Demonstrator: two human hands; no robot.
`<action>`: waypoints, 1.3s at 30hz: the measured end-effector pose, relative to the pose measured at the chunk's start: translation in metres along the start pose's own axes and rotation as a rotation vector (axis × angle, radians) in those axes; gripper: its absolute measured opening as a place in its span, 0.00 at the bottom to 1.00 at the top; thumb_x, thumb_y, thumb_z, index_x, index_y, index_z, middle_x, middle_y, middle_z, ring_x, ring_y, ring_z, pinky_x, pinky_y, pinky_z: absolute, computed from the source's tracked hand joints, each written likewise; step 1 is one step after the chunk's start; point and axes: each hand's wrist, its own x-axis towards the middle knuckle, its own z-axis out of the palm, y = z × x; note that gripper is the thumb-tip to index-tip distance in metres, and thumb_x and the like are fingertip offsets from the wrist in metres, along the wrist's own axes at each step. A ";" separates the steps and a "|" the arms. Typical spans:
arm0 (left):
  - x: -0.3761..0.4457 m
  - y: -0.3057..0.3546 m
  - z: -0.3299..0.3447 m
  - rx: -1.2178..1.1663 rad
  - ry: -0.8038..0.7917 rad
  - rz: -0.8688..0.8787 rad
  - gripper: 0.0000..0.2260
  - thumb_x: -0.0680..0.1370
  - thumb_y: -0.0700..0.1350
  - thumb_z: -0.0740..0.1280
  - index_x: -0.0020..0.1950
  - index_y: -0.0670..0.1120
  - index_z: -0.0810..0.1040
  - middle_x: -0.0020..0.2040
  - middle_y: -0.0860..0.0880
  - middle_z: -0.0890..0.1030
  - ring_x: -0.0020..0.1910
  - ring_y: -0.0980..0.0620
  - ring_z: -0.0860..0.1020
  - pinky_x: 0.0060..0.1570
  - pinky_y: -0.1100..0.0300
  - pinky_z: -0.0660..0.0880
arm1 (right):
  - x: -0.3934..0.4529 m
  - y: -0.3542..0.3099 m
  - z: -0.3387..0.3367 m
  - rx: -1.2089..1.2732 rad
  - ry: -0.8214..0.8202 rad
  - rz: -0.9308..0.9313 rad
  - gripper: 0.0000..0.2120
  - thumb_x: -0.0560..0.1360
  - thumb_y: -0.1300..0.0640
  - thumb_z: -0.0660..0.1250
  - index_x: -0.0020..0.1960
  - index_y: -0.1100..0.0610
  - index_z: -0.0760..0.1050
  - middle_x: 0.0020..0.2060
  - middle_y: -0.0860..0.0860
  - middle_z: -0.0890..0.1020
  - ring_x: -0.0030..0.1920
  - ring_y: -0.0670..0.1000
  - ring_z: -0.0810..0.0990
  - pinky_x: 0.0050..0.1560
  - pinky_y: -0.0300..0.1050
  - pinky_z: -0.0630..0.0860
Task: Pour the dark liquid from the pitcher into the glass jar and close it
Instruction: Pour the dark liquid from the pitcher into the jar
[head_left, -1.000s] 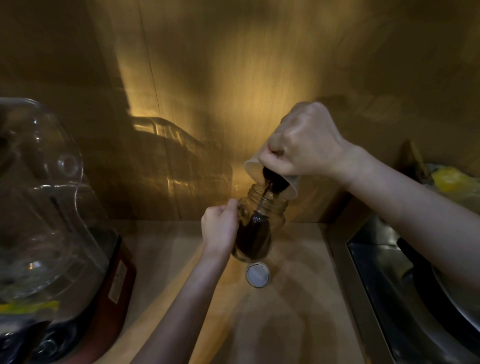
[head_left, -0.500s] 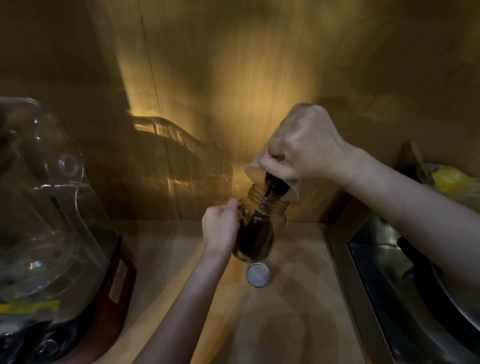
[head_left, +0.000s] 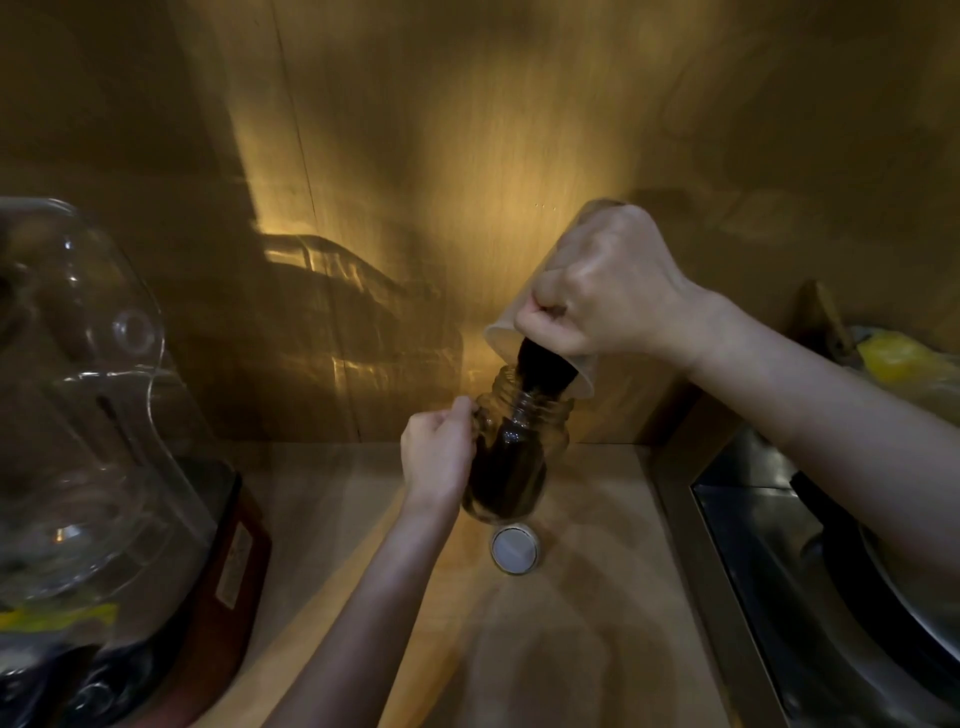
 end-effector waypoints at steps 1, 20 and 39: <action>0.000 0.000 0.000 -0.003 0.001 -0.005 0.17 0.72 0.48 0.62 0.23 0.48 0.68 0.24 0.49 0.67 0.29 0.49 0.66 0.38 0.52 0.65 | 0.000 0.000 0.000 0.003 0.003 0.000 0.19 0.69 0.61 0.63 0.20 0.59 0.74 0.14 0.52 0.71 0.16 0.53 0.71 0.20 0.42 0.71; -0.004 0.001 -0.001 -0.034 0.032 -0.021 0.17 0.72 0.46 0.63 0.22 0.49 0.69 0.26 0.48 0.68 0.29 0.49 0.67 0.38 0.53 0.65 | -0.002 -0.007 -0.001 -0.016 0.005 -0.012 0.18 0.68 0.61 0.63 0.19 0.58 0.74 0.14 0.51 0.71 0.16 0.51 0.69 0.24 0.39 0.67; -0.003 0.000 0.001 -0.091 0.024 -0.069 0.21 0.71 0.46 0.64 0.17 0.49 0.67 0.17 0.55 0.65 0.24 0.53 0.63 0.30 0.57 0.61 | 0.003 -0.011 -0.002 -0.096 -0.007 -0.088 0.17 0.65 0.63 0.64 0.18 0.57 0.70 0.13 0.50 0.69 0.16 0.51 0.66 0.29 0.38 0.58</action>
